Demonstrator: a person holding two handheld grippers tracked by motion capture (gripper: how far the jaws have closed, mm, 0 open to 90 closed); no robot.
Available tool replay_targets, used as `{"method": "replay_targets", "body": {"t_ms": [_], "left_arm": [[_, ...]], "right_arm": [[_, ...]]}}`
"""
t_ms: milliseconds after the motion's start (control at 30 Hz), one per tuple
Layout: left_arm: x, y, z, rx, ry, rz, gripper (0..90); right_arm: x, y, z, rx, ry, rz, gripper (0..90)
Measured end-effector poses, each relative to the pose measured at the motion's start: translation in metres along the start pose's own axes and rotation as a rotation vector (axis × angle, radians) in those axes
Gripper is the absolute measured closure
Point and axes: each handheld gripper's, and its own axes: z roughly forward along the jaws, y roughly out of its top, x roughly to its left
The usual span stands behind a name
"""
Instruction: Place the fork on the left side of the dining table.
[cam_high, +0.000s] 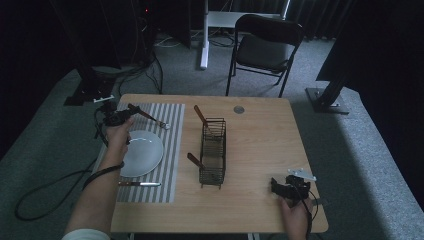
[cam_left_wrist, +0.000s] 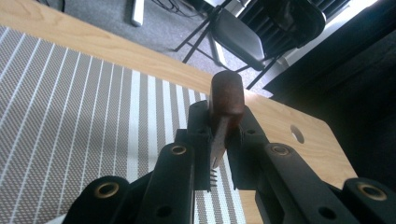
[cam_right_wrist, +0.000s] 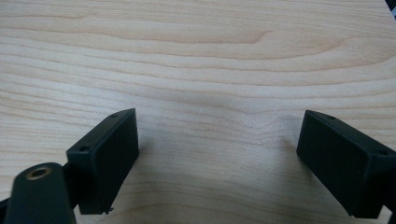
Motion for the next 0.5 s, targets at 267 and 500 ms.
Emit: {"method": "replay_targets", "body": {"t_ms": [267,500], "left_arm": [[0.005,0.001,0.007,0.031,0.055,0.011,77.7],[0.006,-0.006,0.015,0.045,0.22,0.143,58.9]], "right_arm": [[0.0,0.0,0.0,0.0,0.0,0.0,12.4],[0.0,0.0,0.0,0.0,0.0,0.0,12.4]]}}
